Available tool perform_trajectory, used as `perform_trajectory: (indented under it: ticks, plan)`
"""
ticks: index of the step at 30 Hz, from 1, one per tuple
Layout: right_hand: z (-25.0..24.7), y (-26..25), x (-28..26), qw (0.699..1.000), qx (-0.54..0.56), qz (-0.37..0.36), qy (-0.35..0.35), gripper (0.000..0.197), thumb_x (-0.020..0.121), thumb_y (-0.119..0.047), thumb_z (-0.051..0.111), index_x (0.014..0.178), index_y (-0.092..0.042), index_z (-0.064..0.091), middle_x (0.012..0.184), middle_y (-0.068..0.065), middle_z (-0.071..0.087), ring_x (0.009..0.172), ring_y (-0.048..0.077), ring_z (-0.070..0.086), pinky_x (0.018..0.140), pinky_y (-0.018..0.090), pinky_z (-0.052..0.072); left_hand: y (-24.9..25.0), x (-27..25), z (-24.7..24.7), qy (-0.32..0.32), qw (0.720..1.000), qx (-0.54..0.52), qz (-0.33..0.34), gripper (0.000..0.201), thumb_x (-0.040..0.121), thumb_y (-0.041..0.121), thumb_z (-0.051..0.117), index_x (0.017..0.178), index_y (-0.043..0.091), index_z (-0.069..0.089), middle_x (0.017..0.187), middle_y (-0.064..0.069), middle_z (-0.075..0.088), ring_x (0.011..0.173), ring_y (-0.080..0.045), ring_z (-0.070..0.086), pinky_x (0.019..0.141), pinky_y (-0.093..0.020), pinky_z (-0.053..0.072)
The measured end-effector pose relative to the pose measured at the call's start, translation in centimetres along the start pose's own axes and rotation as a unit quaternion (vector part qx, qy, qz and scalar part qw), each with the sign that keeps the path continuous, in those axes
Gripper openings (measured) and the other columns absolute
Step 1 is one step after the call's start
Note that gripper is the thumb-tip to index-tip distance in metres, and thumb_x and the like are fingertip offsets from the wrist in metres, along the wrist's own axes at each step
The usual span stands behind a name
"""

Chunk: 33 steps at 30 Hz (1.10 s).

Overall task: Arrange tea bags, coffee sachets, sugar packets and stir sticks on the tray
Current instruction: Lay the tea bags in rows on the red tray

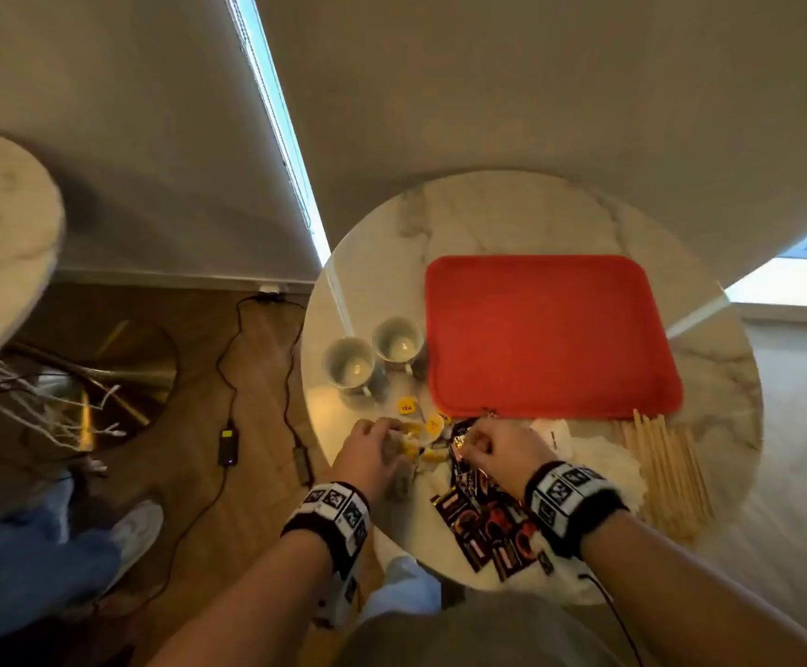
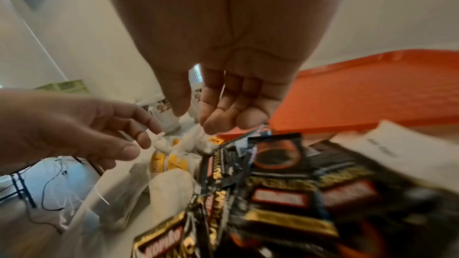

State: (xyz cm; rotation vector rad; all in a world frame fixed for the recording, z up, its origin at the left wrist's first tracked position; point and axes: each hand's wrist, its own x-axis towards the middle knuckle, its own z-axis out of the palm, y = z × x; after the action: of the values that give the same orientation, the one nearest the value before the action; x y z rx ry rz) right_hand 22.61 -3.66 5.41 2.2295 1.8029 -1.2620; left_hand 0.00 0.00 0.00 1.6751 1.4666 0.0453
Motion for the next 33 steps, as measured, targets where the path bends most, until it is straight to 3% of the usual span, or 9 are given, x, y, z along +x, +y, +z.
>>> perform_trajectory:
  ticks: [7,11,15,19,22,25,28,30,33]
  plan:
    - [2.5,-3.5,5.2,0.996,-0.037,0.08,0.018,0.031,0.094,-0.047,0.063,0.104,-0.019,0.066,0.098,0.005,0.07,0.095,0.026,0.066,0.082,0.035,0.054,-0.8,2.0,0.6,0.02,0.999,0.035,0.024,0.026,0.091,0.019,0.066,0.117,0.022,0.067,0.118,0.0,0.05,0.104,-0.02,0.058,0.088,-0.021,0.043]
    - [2.5,-2.6,5.2,0.994,0.07,0.078,0.042,0.006,0.094,-0.034,0.066,0.094,-0.028,0.064,0.087,-0.004,0.07,0.083,0.019,0.066,0.074,0.031,0.056,-0.2,2.0,0.0,0.043,0.997,0.017,0.06,0.017,0.095,0.024,0.062,0.111,0.019,0.064,0.114,0.001,0.057,0.104,-0.018,0.057,0.087,-0.022,0.042]
    - [0.7,-0.9,3.9,0.975,0.185,0.057,0.109,0.009,0.092,-0.037,0.069,0.09,-0.028,0.067,0.086,-0.01,0.071,0.082,0.009,0.066,0.077,0.03,0.054,1.6,0.8,-1.3,0.045,0.992,-0.032,0.113,0.007,0.096,0.032,0.059,0.101,0.027,0.057,0.098,0.008,0.063,0.09,-0.012,0.06,0.081,-0.033,0.052]
    - [-2.1,0.7,4.2,0.95,0.269,0.043,0.153,0.006,0.09,-0.032,0.072,0.091,-0.029,0.067,0.084,-0.006,0.073,0.075,0.01,0.066,0.071,0.03,0.053,4.3,0.3,-2.2,0.066,0.982,-0.123,0.13,0.005,0.098,0.033,0.059,0.1,0.029,0.057,0.091,0.011,0.068,0.086,-0.004,0.064,0.08,-0.031,0.054]
    - [-4.4,1.9,5.7,0.94,0.294,0.035,0.166,0.008,0.091,-0.017,0.067,0.091,-0.026,0.068,0.083,-0.003,0.073,0.076,0.019,0.069,0.074,0.036,0.055,6.8,1.1,-2.8,0.093,0.967,-0.211,0.108,0.006,0.098,0.029,0.06,0.103,0.03,0.06,0.092,0.01,0.07,0.088,-0.003,0.066,0.081,-0.03,0.056]
    - [-7.0,2.4,8.2,0.936,0.309,0.025,0.169,0.009,0.092,-0.015,0.065,0.09,-0.023,0.068,0.081,-0.004,0.073,0.077,0.016,0.071,0.074,0.036,0.058,9.8,2.5,-3.4,0.107,0.946,-0.297,0.072,0.007,0.098,0.025,0.061,0.103,0.027,0.065,0.089,0.005,0.071,0.084,-0.015,0.069,0.079,-0.043,0.06]
    - [-9.7,2.1,11.6,0.918,0.371,0.018,0.141,0.01,0.096,-0.003,0.062,0.093,-0.012,0.066,0.082,0.001,0.073,0.074,0.011,0.074,0.066,0.024,0.059,12.3,4.9,-3.8,0.114,0.922,-0.368,0.039,0.009,0.099,0.021,0.061,0.107,0.019,0.067,0.091,0.003,0.071,0.088,-0.022,0.07,0.08,-0.05,0.061]
    - [-11.1,1.9,14.6,0.921,0.368,0.017,0.128,0.011,0.094,-0.001,0.065,0.092,-0.012,0.066,0.084,0.004,0.074,0.073,0.012,0.074,0.066,0.027,0.057,13.6,6.5,-4.2,0.128,0.908,-0.398,0.023,0.011,0.099,0.019,0.062,0.108,0.019,0.067,0.094,0.004,0.072,0.092,-0.024,0.071,0.08,-0.047,0.062]
    - [-12.1,1.5,19.2,0.936,0.326,0.032,0.126,0.016,0.086,-0.009,0.071,0.085,-0.025,0.066,0.085,0.002,0.074,0.078,0.023,0.073,0.078,0.041,0.062,14.9,8.4,-4.8,0.154,0.895,-0.417,0.022,0.011,0.1,0.015,0.06,0.109,0.011,0.065,0.091,-0.002,0.071,0.08,-0.023,0.071,0.062,-0.029,0.06]
